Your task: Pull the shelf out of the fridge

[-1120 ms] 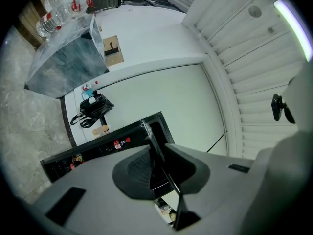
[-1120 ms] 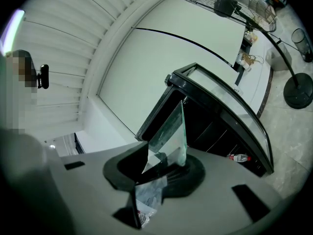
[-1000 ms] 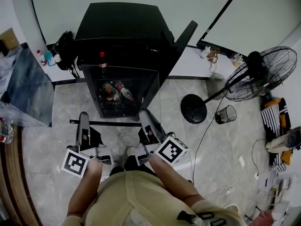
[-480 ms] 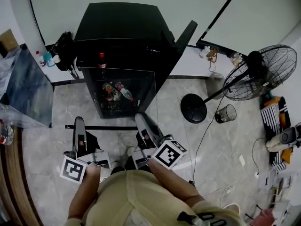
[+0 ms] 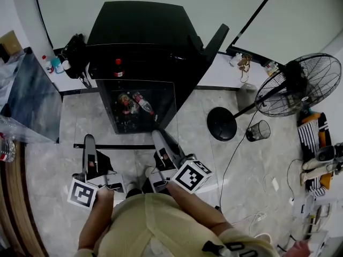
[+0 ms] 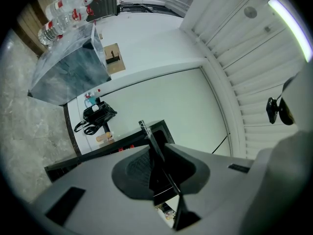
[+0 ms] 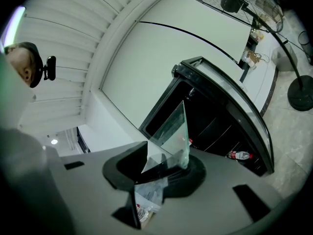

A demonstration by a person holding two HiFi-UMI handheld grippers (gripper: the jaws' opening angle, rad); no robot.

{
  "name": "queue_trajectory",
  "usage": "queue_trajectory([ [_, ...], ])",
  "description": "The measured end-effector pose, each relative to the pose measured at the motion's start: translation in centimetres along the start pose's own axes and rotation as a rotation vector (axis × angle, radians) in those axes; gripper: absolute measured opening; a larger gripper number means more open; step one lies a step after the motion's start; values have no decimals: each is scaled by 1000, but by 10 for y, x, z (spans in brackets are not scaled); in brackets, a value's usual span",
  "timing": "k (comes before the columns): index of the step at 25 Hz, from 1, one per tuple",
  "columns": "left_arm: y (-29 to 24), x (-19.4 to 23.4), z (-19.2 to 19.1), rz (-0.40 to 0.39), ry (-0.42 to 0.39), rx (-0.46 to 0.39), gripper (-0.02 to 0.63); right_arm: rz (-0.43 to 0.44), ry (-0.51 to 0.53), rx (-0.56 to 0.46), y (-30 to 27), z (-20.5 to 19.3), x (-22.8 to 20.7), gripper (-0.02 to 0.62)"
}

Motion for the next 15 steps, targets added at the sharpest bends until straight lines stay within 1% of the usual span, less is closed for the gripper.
queue_trajectory([
  [9, -4, 1, -1, -1, 13, -8, 61, -2, -6, 13, -4, 1, -4, 109],
  [15, -10, -1, 1, -4, 4, -16, 60, 2, -25, 14, -9, 4, -8, 109],
])
Point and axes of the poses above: the fingertips, and each gripper's own axes: y backward along the fingers, x to its left, z out of its top, the point moved 8 cm from there along y, backward along the fingers, and after that the axes turned 9 degrees about x, right-handed, at the moved point
